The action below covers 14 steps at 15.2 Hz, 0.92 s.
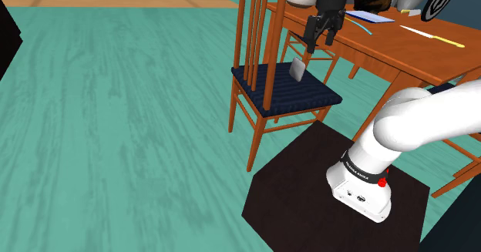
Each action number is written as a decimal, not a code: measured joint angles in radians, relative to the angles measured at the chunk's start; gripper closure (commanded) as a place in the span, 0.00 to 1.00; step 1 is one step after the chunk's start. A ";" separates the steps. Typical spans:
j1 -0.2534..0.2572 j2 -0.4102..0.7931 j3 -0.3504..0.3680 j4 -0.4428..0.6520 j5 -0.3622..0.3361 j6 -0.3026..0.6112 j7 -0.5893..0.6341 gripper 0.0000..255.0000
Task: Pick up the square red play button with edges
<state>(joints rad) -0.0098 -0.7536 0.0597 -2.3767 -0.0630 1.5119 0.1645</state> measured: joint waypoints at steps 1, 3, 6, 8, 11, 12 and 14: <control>0.000 0.000 0.000 0.000 0.000 0.000 0.000 0.00; -0.013 0.010 -0.021 -0.019 -0.014 0.036 -0.010 0.00; -0.043 0.054 -0.064 -0.032 -0.041 0.112 -0.029 0.00; -0.062 0.087 -0.093 -0.046 -0.057 0.173 -0.038 0.00; -0.093 0.139 -0.141 -0.060 -0.081 0.260 -0.059 0.00; -0.103 0.165 -0.158 -0.059 -0.088 0.292 -0.065 0.00; -0.119 0.214 -0.186 -0.051 -0.096 0.347 -0.075 0.00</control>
<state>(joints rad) -0.1286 -0.5400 -0.1263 -2.4275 -0.1590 1.8588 0.0895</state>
